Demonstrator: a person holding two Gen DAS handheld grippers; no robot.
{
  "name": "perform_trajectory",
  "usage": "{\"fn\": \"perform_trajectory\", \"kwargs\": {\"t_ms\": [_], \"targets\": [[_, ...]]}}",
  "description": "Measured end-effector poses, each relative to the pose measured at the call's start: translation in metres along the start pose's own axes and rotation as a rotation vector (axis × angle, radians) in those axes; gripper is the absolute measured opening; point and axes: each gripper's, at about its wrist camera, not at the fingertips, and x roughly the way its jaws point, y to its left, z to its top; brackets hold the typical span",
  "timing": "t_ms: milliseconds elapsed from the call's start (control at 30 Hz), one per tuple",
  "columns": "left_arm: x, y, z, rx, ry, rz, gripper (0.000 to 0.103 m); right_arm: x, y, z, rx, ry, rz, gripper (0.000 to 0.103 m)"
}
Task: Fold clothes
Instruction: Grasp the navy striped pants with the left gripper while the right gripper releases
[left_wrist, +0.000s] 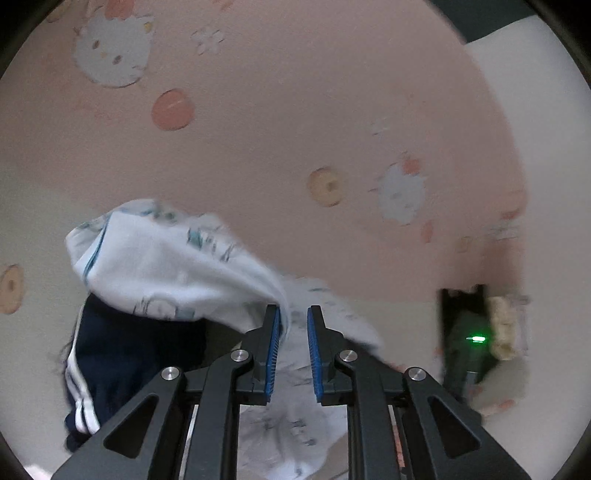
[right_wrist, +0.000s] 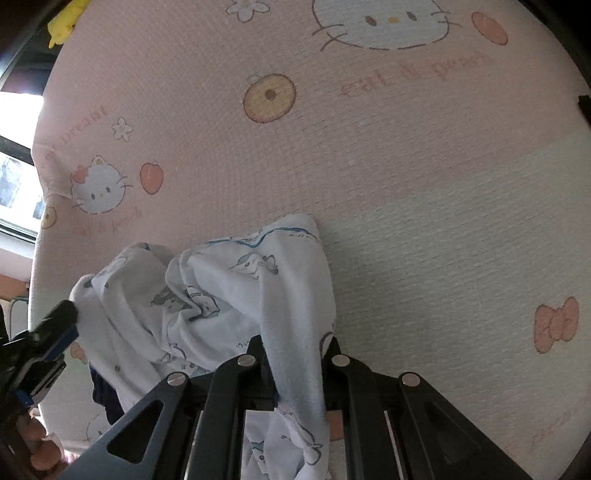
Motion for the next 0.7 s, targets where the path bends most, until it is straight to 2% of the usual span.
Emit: {"fn": "perform_trajectory", "kwargs": {"t_ms": [33, 67, 133, 200, 233, 267, 300, 467, 567, 700], "targets": [[0.000, 0.003, -0.001, -0.024, 0.008, 0.029, 0.029, -0.003, -0.003, 0.000, -0.005, 0.001, -0.003, 0.008], [0.001, 0.006, -0.001, -0.048, 0.017, 0.057, 0.046, -0.003, -0.003, -0.001, -0.013, 0.003, -0.015, 0.008], [-0.007, 0.010, -0.004, -0.079, -0.017, 0.028, 0.061, 0.005, 0.008, 0.003, -0.023, 0.011, -0.051, 0.008], [-0.017, 0.013, -0.007, -0.095, -0.052, -0.020, 0.062, 0.005, 0.014, 0.003, -0.045, 0.020, -0.067, 0.012], [-0.021, 0.013, -0.008, -0.093, -0.061, -0.025, 0.062, 0.000, 0.016, 0.003, -0.042, -0.011, -0.052, 0.028], [-0.024, 0.012, -0.010, -0.086, -0.071, -0.026, 0.062, -0.006, 0.018, 0.003, -0.038, -0.043, -0.037, 0.051], [-0.028, 0.010, -0.011, -0.074, -0.080, -0.012, 0.062, -0.012, 0.021, 0.003, -0.035, -0.075, -0.022, 0.058], [-0.043, 0.012, -0.016, 0.035, -0.120, 0.111, 0.063, -0.034, 0.027, 0.002, -0.006, -0.208, 0.066, 0.068], [-0.043, 0.029, -0.018, 0.036, -0.108, 0.125, 0.063, -0.034, 0.024, -0.005, -0.006, -0.222, 0.109, 0.069], [-0.044, 0.058, -0.020, -0.009, -0.082, 0.123, 0.063, -0.016, 0.039, -0.007, -0.010, -0.236, 0.160, 0.069]]}}
